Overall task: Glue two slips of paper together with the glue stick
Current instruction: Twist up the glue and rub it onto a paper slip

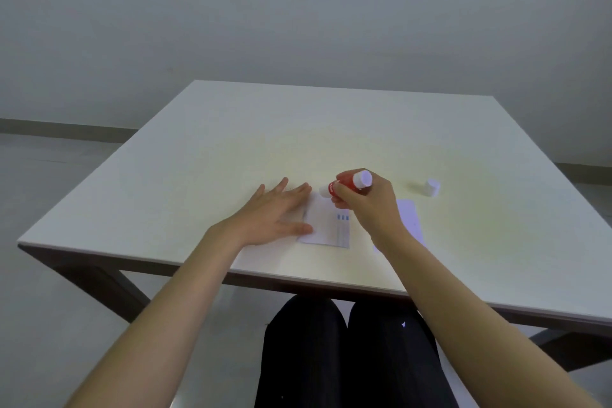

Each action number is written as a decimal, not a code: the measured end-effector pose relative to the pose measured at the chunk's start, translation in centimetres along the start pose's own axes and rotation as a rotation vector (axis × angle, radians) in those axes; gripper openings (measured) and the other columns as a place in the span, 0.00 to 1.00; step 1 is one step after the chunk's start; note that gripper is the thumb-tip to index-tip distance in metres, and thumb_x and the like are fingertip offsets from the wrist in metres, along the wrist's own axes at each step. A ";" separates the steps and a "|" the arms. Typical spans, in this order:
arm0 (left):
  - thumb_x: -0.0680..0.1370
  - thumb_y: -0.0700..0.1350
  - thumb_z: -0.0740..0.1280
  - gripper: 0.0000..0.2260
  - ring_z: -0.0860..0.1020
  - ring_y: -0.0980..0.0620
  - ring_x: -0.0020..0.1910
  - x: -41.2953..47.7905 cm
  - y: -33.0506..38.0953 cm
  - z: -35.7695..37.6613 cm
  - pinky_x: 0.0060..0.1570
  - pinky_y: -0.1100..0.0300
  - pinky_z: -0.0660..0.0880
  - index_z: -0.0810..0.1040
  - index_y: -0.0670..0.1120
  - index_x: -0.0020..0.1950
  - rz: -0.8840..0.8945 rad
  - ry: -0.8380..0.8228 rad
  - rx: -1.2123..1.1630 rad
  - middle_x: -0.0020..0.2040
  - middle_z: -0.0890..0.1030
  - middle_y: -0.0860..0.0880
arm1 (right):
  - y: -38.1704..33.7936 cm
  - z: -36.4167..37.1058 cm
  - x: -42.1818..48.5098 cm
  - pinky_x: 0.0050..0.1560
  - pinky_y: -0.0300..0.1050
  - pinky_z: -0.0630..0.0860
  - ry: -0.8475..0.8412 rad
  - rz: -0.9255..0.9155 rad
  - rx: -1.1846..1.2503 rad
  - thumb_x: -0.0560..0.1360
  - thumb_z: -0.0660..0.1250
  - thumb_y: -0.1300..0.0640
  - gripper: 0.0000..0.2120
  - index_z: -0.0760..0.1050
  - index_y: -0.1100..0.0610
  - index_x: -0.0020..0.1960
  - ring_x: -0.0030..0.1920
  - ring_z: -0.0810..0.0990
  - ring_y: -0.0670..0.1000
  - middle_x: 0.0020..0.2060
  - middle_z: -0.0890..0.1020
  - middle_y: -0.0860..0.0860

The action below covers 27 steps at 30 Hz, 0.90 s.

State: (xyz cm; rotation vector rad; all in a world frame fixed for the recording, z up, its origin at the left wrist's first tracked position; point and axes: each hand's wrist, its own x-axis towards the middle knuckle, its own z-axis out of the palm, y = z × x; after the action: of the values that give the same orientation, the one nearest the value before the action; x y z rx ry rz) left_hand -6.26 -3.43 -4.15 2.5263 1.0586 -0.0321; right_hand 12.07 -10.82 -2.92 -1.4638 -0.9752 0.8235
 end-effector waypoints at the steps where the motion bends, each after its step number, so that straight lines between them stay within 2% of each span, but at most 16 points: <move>1: 0.76 0.63 0.59 0.35 0.41 0.52 0.78 0.0 -0.1 0.2 0.75 0.47 0.39 0.48 0.55 0.77 0.002 -0.010 0.008 0.79 0.47 0.58 | 0.1 0.1 0.1 0.45 0.47 0.81 0.002 -0.029 -0.113 0.70 0.69 0.60 0.03 0.79 0.57 0.44 0.41 0.83 0.54 0.38 0.84 0.51; 3: 0.75 0.64 0.59 0.35 0.41 0.53 0.78 -0.1 -0.3 0.3 0.75 0.47 0.39 0.48 0.56 0.77 0.001 -0.018 0.020 0.78 0.47 0.59 | 0.2 0.4 0.1 0.39 0.34 0.75 -0.008 -0.092 -0.289 0.71 0.68 0.58 0.03 0.79 0.55 0.44 0.41 0.81 0.50 0.39 0.83 0.47; 5: 0.74 0.64 0.61 0.36 0.42 0.53 0.78 0.0 -0.2 0.1 0.75 0.47 0.41 0.49 0.56 0.77 -0.007 -0.020 0.032 0.78 0.47 0.60 | 0.3 0.6 -0.2 0.37 0.30 0.71 -0.019 -0.150 -0.351 0.72 0.68 0.59 0.03 0.79 0.56 0.46 0.39 0.79 0.48 0.38 0.81 0.46; 8: 0.73 0.64 0.62 0.37 0.43 0.54 0.78 0.1 0.0 -0.2 0.75 0.46 0.41 0.51 0.57 0.77 -0.020 -0.022 0.023 0.78 0.48 0.61 | 0.0 1.0 -1.2 0.38 0.31 0.70 -0.077 -0.209 -0.380 0.72 0.68 0.59 0.04 0.80 0.57 0.46 0.39 0.78 0.47 0.39 0.83 0.48; 12: 0.72 0.65 0.63 0.37 0.44 0.55 0.78 0.1 0.2 -0.1 0.75 0.46 0.41 0.51 0.58 0.77 -0.027 -0.005 -0.028 0.78 0.49 0.62 | 0.0 1.1 -2.9 0.38 0.39 0.74 -0.286 -0.227 -0.377 0.70 0.68 0.59 0.04 0.79 0.54 0.43 0.38 0.79 0.47 0.38 0.84 0.50; 13: 0.72 0.65 0.63 0.37 0.44 0.55 0.78 0.1 0.2 0.0 0.75 0.46 0.41 0.51 0.58 0.77 -0.027 -0.004 -0.035 0.78 0.49 0.62 | 0.0 0.9 -3.0 0.37 0.38 0.75 -0.322 -0.214 -0.364 0.69 0.68 0.59 0.04 0.79 0.53 0.42 0.37 0.79 0.46 0.37 0.84 0.49; 16: 0.72 0.64 0.63 0.37 0.43 0.55 0.78 0.1 0.0 0.0 0.75 0.46 0.40 0.51 0.57 0.77 -0.026 -0.023 -0.030 0.78 0.48 0.62 | 0.1 0.0 -1.8 0.36 0.29 0.72 -0.263 -0.205 -0.367 0.69 0.69 0.59 0.04 0.80 0.52 0.43 0.37 0.78 0.41 0.38 0.84 0.46; 18: 0.73 0.64 0.63 0.37 0.42 0.55 0.78 0.3 -0.1 -0.1 0.75 0.46 0.40 0.51 0.56 0.77 -0.028 -0.038 -0.013 0.78 0.47 0.62 | 0.0 -0.6 -0.6 0.40 0.33 0.74 -0.140 -0.189 -0.362 0.71 0.70 0.59 0.04 0.81 0.56 0.45 0.40 0.79 0.44 0.41 0.84 0.48; 20: 0.73 0.64 0.63 0.38 0.42 0.55 0.78 0.4 -0.2 -0.2 0.75 0.46 0.40 0.50 0.56 0.77 -0.031 -0.043 -0.006 0.78 0.46 0.62 | 0.0 -0.7 -0.3 0.41 0.36 0.75 -0.088 -0.185 -0.343 0.71 0.70 0.60 0.04 0.80 0.57 0.45 0.40 0.80 0.46 0.42 0.85 0.50; 23: 0.71 0.65 0.63 0.39 0.42 0.56 0.77 0.5 -0.2 0.0 0.75 0.47 0.40 0.51 0.58 0.77 -0.042 -0.035 -0.044 0.77 0.47 0.63 | 0.3 0.0 -1.8 0.34 0.28 0.71 -0.240 -0.216 -0.353 0.69 0.69 0.58 0.03 0.80 0.52 0.42 0.35 0.77 0.41 0.37 0.84 0.48; 25: 0.71 0.66 0.63 0.38 0.42 0.57 0.77 0.4 -0.1 0.1 0.75 0.48 0.39 0.51 0.59 0.76 -0.042 -0.025 -0.069 0.77 0.48 0.64 | 0.4 0.1 -2.4 0.32 0.28 0.71 -0.355 -0.220 -0.354 0.67 0.68 0.56 0.04 0.79 0.49 0.40 0.32 0.76 0.40 0.36 0.84 0.47; 27: 0.71 0.65 0.64 0.38 0.42 0.57 0.77 0.3 -0.1 0.0 0.75 0.47 0.40 0.51 0.57 0.77 -0.043 -0.032 -0.066 0.77 0.48 0.63 | 0.2 -0.4 -1.5 0.35 0.29 0.71 -0.310 -0.226 -0.378 0.68 0.69 0.57 0.04 0.80 0.49 0.41 0.35 0.79 0.43 0.37 0.85 0.48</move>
State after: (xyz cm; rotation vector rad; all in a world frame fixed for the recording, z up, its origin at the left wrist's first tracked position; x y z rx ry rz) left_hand -6.08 -3.16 -4.21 2.4366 1.0832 -0.0491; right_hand 11.85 -12.33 -3.10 -1.5290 -1.5673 0.7382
